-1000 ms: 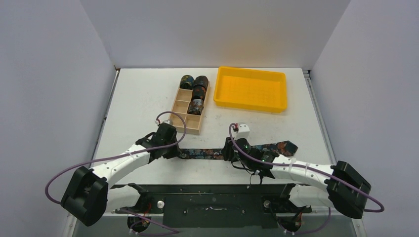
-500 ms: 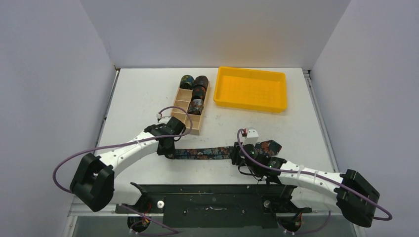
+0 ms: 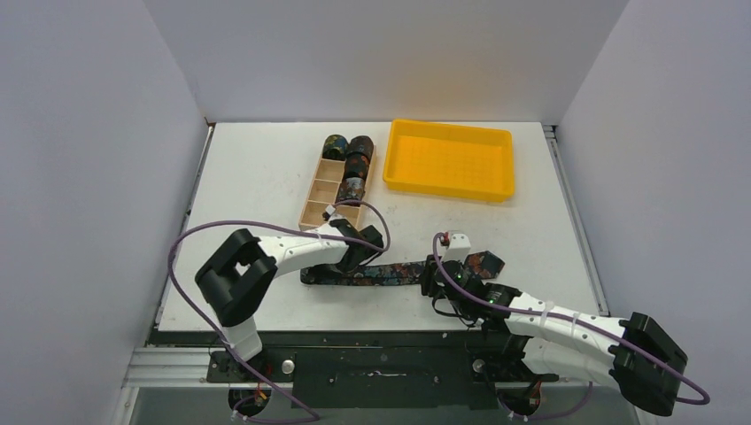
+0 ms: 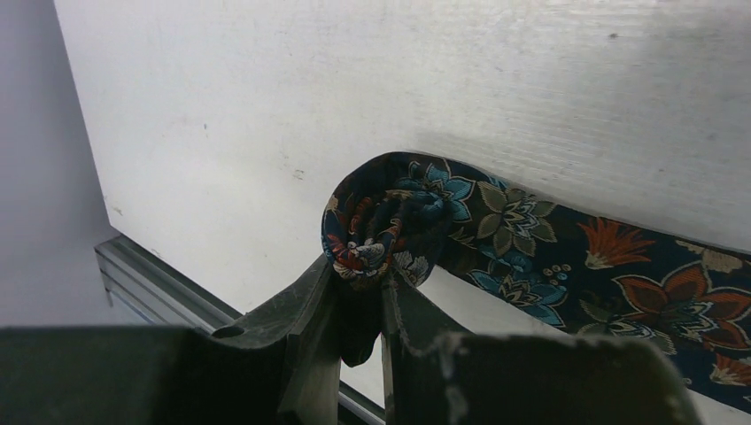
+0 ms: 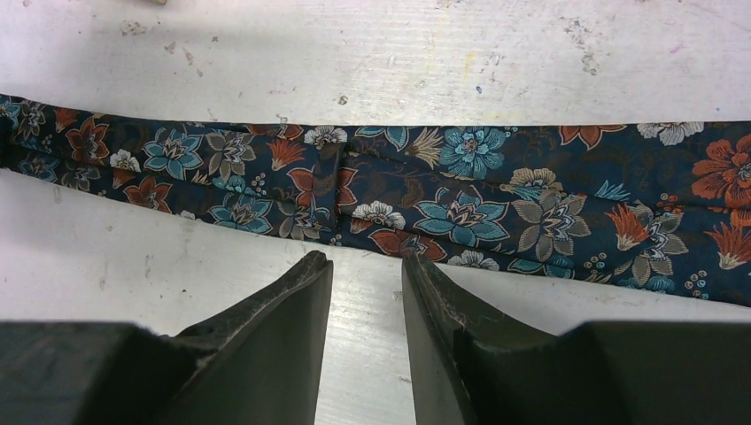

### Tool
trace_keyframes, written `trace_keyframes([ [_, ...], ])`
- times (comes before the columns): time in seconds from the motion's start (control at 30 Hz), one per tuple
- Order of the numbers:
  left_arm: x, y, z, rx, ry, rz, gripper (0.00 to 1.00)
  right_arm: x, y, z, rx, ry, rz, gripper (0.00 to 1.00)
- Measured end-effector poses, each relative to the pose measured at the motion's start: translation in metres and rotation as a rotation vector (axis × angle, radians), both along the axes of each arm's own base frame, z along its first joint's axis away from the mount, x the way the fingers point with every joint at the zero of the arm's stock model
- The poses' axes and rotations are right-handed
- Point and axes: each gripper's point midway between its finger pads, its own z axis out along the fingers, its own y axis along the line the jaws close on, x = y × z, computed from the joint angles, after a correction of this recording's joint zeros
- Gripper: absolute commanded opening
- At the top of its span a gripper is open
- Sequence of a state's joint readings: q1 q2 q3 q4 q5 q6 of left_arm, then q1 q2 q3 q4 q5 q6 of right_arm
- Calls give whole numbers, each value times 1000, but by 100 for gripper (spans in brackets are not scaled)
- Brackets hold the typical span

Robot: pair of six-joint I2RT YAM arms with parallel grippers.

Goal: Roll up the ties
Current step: Roll the tie at the center of the board.

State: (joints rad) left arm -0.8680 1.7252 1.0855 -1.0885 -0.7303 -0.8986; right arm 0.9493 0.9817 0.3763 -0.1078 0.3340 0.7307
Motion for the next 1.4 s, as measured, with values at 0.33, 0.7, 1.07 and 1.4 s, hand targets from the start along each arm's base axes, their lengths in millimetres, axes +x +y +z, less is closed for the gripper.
trace_keyframes([
  [0.33,7,-38,0,154,-50,-82,8,0,-7,-3,-18,11,-14,36],
  [0.7,6,-62,-13,92,-25,-112,38,-1,-11,0,-5,0,-23,37],
  [1.07,4,-87,-21,-19,-29,-138,60,1,-14,9,13,-24,-35,37],
  [1.4,2,-92,14,-162,-99,-135,97,0,-19,8,-5,-23,-46,40],
])
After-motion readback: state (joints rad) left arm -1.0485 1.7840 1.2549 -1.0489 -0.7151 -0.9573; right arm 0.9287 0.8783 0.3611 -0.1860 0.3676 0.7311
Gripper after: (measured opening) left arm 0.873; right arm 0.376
